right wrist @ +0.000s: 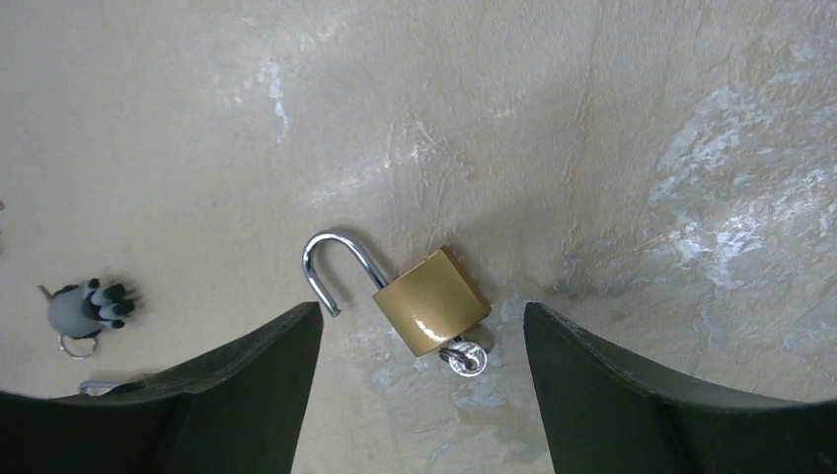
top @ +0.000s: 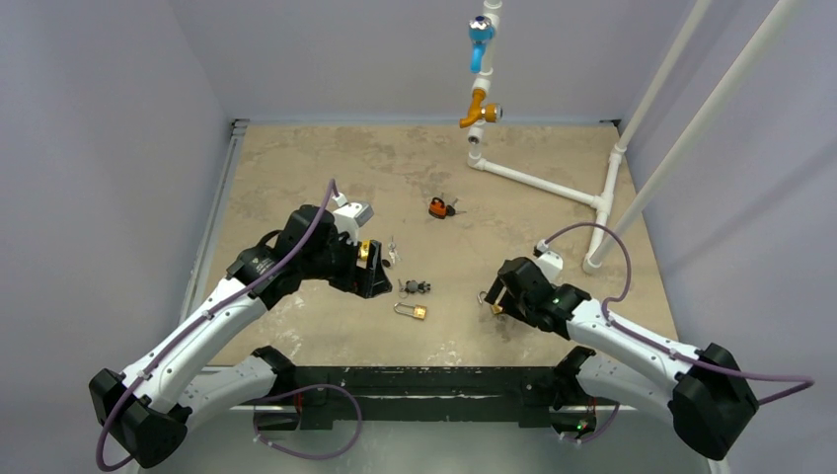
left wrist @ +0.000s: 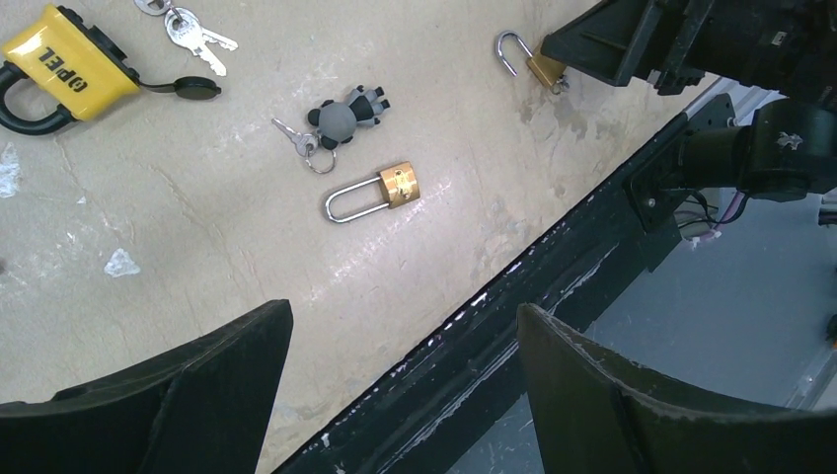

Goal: Lock with the key
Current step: Pick up the lock from the center of the board.

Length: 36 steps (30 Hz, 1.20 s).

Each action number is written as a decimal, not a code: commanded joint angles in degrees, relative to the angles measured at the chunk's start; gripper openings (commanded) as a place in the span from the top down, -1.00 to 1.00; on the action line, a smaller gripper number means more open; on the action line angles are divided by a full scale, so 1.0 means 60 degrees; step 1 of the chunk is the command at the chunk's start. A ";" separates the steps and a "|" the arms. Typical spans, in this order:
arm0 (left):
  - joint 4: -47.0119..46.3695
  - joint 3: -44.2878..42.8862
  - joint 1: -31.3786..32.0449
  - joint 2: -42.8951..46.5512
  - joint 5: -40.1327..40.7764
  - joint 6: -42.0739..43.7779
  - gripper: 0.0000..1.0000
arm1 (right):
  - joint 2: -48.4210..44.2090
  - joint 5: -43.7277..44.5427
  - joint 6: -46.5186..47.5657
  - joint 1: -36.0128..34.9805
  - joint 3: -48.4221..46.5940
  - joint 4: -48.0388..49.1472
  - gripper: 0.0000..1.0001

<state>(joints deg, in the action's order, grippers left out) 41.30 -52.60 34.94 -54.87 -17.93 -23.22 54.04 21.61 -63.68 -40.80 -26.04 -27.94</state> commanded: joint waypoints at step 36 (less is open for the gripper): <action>-0.0224 0.0020 0.0007 -0.0160 0.0128 -0.0026 -0.68 | 0.3554 0.0046 0.2308 -0.0610 -0.1896 -0.0462 -0.01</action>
<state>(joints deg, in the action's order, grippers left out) 41.28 -52.60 34.94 -55.96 -17.69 -23.27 74.65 21.52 -50.89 -44.25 -35.35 -30.28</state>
